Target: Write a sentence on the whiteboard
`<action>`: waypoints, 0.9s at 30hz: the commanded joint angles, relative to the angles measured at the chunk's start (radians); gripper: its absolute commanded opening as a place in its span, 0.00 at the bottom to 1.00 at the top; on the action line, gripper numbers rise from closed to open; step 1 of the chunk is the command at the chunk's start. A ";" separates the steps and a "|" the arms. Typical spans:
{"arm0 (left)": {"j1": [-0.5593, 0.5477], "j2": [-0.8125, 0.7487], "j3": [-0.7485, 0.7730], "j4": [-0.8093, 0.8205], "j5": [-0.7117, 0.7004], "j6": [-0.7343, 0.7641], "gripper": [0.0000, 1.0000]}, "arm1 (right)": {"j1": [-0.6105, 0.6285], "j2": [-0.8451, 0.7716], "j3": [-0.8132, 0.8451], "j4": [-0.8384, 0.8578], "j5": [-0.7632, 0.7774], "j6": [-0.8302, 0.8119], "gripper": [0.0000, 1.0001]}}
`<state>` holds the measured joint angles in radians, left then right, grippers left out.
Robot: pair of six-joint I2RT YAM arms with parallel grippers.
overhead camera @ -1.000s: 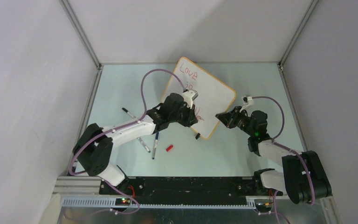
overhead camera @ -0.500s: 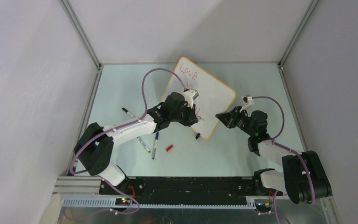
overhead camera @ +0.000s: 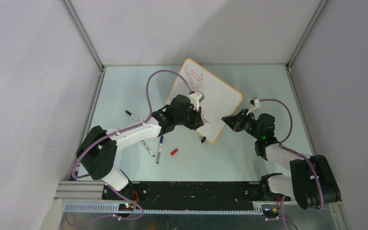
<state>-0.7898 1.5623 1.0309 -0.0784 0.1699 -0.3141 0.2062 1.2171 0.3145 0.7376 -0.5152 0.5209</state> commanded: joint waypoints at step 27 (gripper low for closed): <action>-0.004 -0.022 0.029 -0.015 -0.122 0.007 0.00 | 0.005 -0.005 0.016 -0.029 0.000 -0.059 0.00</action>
<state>-0.7982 1.5555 1.0309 -0.1001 0.0906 -0.3218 0.2062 1.2171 0.3145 0.7353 -0.5129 0.5209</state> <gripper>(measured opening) 0.149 0.047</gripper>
